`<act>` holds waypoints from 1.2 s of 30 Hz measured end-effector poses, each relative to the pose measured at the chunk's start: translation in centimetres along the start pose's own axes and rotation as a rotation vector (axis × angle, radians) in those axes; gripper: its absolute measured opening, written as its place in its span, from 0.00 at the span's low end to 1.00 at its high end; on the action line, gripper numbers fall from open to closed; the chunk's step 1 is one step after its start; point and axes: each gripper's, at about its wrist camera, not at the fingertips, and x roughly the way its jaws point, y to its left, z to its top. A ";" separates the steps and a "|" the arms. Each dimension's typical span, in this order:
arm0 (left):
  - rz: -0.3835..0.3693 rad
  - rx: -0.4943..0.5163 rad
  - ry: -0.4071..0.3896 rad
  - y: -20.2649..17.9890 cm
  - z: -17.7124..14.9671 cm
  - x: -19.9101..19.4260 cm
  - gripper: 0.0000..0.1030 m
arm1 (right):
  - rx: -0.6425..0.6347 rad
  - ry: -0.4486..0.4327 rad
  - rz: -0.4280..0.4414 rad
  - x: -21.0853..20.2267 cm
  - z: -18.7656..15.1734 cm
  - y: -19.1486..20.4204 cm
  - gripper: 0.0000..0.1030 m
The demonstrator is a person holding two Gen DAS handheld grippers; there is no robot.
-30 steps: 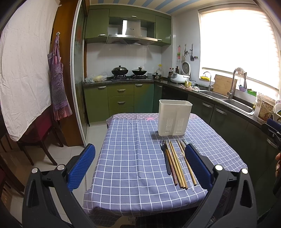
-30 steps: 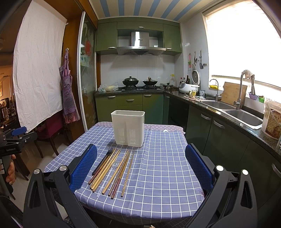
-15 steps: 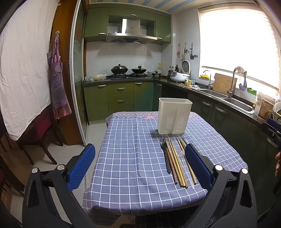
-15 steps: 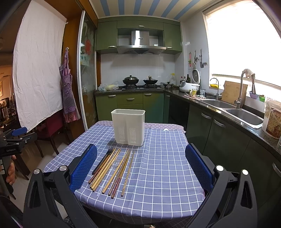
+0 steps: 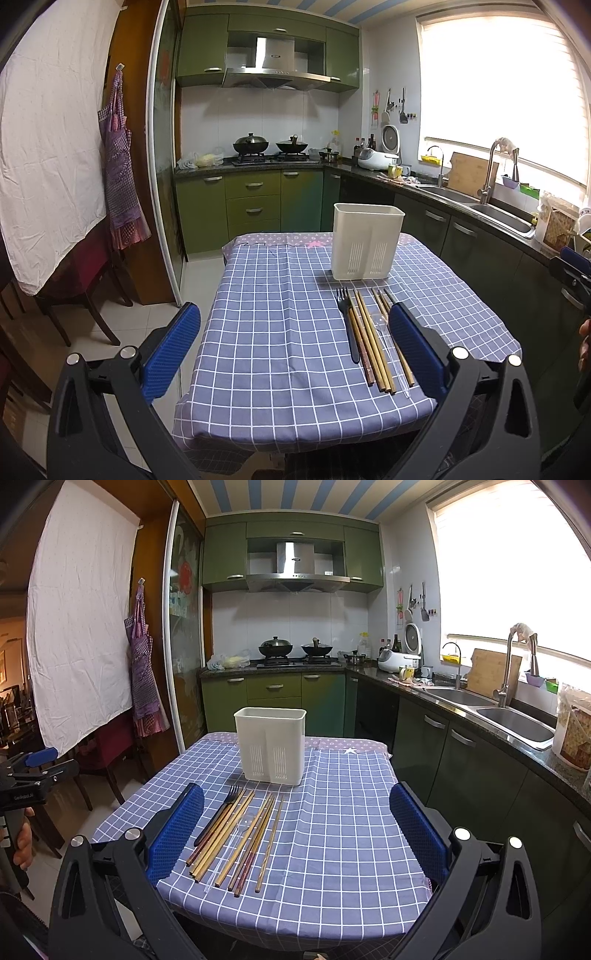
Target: Organize utensils
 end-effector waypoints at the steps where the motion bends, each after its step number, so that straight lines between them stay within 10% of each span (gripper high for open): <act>1: 0.000 0.000 0.001 0.0 0.0 0.0 0.94 | -0.001 0.002 0.001 0.1 0.0 0.0 0.96; 25: -0.002 0.003 0.036 0.1 0.4 0.9 0.94 | -0.005 0.050 -0.012 1.6 -0.2 -0.2 0.96; 36: -0.026 -0.006 0.329 -1.0 1.8 11.3 0.94 | -0.071 0.332 -0.022 11.0 1.1 -3.0 0.96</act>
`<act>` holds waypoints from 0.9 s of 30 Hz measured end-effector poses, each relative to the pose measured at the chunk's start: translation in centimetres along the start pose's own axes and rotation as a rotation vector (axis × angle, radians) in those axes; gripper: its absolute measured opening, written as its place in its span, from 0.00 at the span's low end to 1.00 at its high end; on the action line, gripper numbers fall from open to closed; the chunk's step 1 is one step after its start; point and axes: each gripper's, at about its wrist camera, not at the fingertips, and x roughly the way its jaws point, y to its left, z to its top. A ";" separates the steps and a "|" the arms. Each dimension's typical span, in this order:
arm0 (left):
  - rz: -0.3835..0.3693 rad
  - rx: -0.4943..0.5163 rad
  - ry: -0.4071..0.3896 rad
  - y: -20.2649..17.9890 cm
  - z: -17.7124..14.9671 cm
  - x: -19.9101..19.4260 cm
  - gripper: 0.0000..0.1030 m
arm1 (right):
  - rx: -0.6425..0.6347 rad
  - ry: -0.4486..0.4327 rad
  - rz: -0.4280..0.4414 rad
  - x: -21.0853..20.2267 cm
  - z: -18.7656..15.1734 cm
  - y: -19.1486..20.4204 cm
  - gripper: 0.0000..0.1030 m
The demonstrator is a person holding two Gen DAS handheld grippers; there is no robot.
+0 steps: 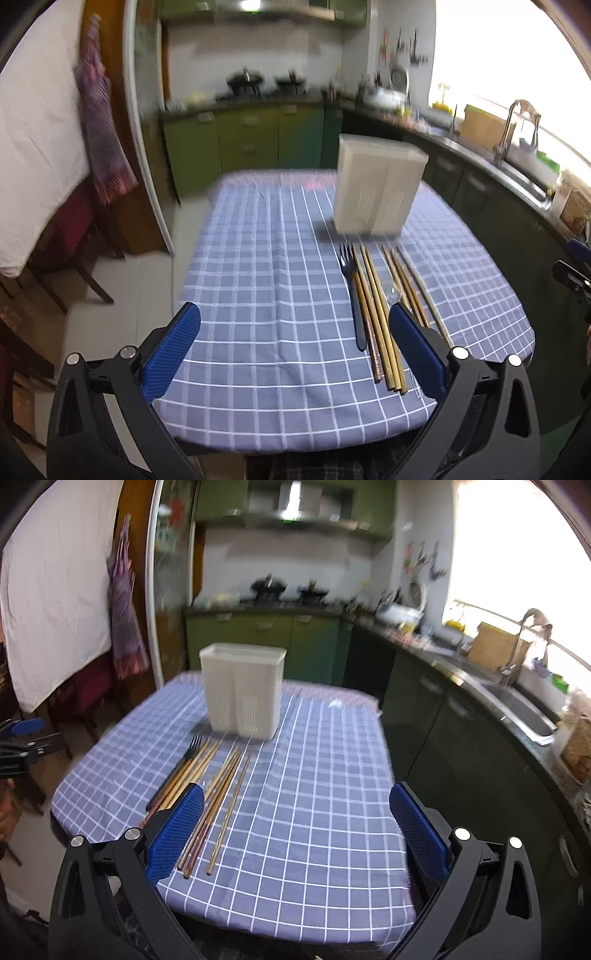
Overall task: Organize utensils
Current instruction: 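Grasp the black fork with the left gripper while the right gripper reaches toward the clear spoon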
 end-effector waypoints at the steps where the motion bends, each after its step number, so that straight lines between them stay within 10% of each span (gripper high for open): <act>1: -0.015 0.003 0.043 -0.3 0.5 1.5 0.94 | 0.008 0.050 0.020 1.4 0.4 -0.4 0.96; 8: -0.016 0.048 0.273 -3.1 2.9 10.3 0.94 | 0.120 0.283 0.137 9.0 1.4 -2.7 0.96; 14: -0.041 0.014 0.434 -4.0 3.6 16.1 0.61 | 0.129 0.339 0.153 12.4 2.2 -2.6 0.77; 19: -0.055 -0.004 0.466 -4.6 4.1 18.4 0.49 | 0.090 0.390 0.147 14.5 2.6 -1.6 0.47; 27: -0.066 0.001 0.506 -6.0 5.6 21.2 0.25 | 0.066 0.418 0.159 15.9 2.0 -0.5 0.42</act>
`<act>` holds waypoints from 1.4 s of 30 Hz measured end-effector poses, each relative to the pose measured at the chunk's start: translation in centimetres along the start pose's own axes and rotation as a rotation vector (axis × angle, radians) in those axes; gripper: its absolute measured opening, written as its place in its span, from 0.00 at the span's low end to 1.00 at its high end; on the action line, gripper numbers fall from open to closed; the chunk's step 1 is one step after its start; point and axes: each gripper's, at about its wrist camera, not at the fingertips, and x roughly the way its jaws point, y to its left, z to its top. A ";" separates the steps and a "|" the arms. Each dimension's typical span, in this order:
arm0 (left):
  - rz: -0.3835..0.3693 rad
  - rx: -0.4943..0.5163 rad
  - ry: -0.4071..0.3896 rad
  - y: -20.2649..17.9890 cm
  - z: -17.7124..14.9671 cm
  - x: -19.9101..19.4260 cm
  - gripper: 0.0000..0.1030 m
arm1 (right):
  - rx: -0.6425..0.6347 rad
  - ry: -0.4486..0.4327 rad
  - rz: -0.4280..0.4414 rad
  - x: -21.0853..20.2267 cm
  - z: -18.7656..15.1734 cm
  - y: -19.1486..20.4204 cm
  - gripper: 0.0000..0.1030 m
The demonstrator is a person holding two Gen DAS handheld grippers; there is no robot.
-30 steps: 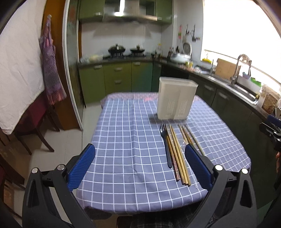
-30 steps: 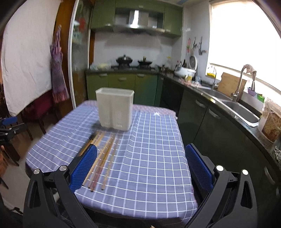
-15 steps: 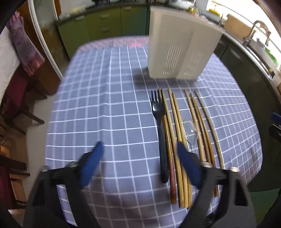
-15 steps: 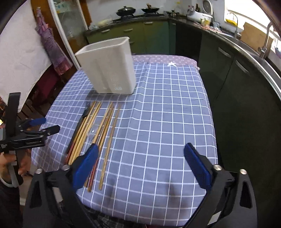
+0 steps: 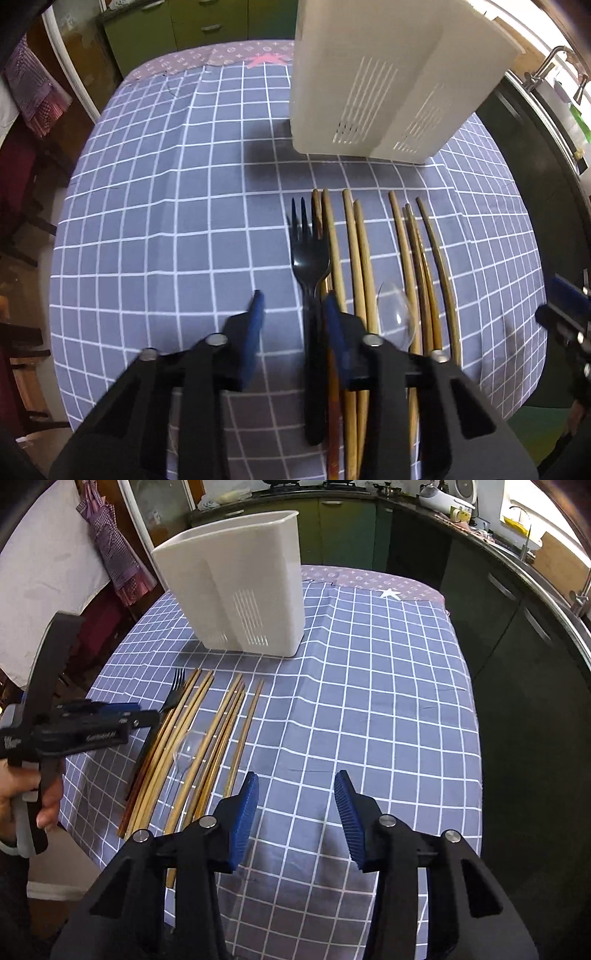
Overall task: Organize utensils
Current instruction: 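Grasp the black fork with the left gripper while the right gripper reaches toward the clear spoon, then close the right gripper on the clear plastic spoon among the chopsticks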
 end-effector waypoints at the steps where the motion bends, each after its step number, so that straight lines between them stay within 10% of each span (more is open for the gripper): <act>1: 0.002 -0.001 0.006 0.0 0.3 0.3 0.25 | 0.003 0.002 0.003 0.1 -0.1 -0.1 0.42; 25: 0.058 0.044 0.018 -0.3 0.1 1.0 0.08 | -0.038 0.059 0.051 0.8 0.1 1.8 0.42; 42: 0.073 0.033 -0.302 2.6 -3.3 -8.9 0.08 | -0.041 0.298 0.142 7.2 2.1 10.8 0.13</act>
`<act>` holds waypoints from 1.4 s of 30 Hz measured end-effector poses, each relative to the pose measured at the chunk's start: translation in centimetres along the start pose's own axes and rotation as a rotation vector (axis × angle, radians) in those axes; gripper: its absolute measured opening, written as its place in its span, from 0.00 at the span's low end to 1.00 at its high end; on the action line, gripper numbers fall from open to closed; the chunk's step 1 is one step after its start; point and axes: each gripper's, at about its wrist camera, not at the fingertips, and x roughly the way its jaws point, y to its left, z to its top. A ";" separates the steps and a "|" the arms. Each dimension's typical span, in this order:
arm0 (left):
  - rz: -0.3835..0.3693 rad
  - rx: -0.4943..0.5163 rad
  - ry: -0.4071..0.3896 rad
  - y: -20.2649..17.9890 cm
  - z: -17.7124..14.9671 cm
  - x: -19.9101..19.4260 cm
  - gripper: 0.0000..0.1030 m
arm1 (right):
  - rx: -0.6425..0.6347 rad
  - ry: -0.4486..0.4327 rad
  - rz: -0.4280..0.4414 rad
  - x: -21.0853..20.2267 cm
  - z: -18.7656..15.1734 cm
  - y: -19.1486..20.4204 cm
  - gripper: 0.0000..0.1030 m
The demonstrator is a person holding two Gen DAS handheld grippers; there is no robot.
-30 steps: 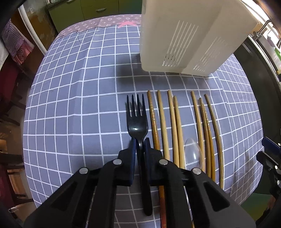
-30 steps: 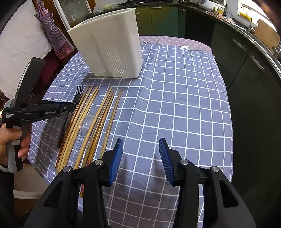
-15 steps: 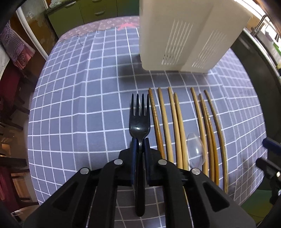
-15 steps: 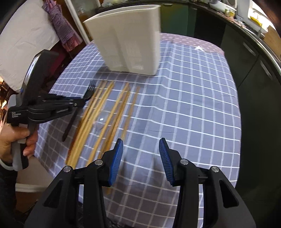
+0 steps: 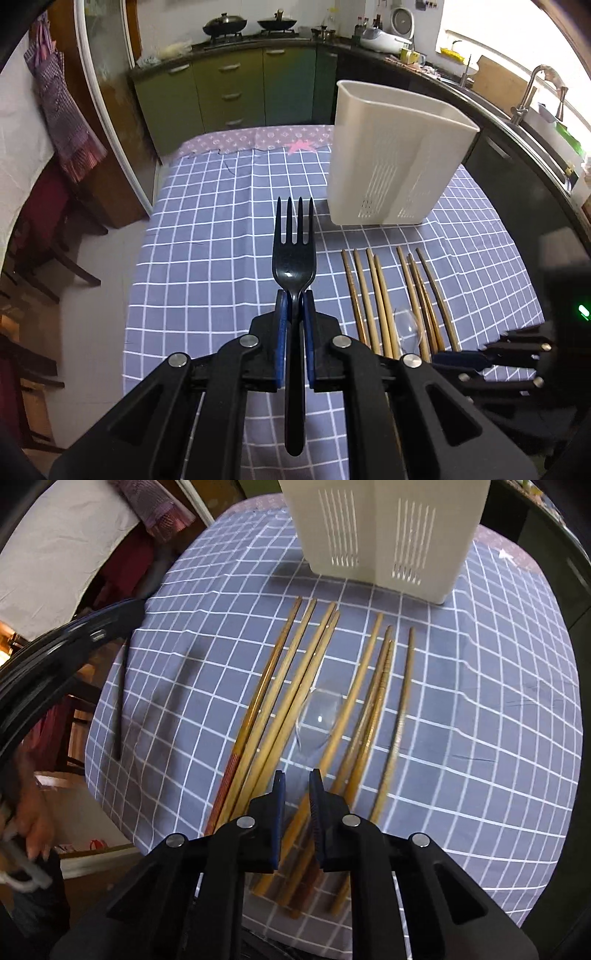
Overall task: Organize utensils
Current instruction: 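Close the right gripper on the clear plastic spoon among the chopsticks, then carry the fork and spoon over the white caddy and release both inside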
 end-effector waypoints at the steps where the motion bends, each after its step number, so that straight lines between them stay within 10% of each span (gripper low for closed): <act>1: -0.002 0.003 -0.005 0.2 -0.1 -0.1 0.08 | 0.007 0.008 -0.002 0.2 0.2 0.1 0.13; 20: -0.028 0.015 -0.050 1.0 -0.9 -1.7 0.08 | 0.021 0.027 -0.199 3.1 0.9 2.5 0.14; 27: -0.025 0.020 -0.052 0.7 -1.1 -2.0 0.08 | 0.046 -0.027 -0.104 2.0 0.2 1.3 0.09; 42: -0.157 -0.049 -0.245 1.1 4.7 -7.7 0.08 | 0.081 -0.665 0.132 -19.4 2.7 -3.3 0.09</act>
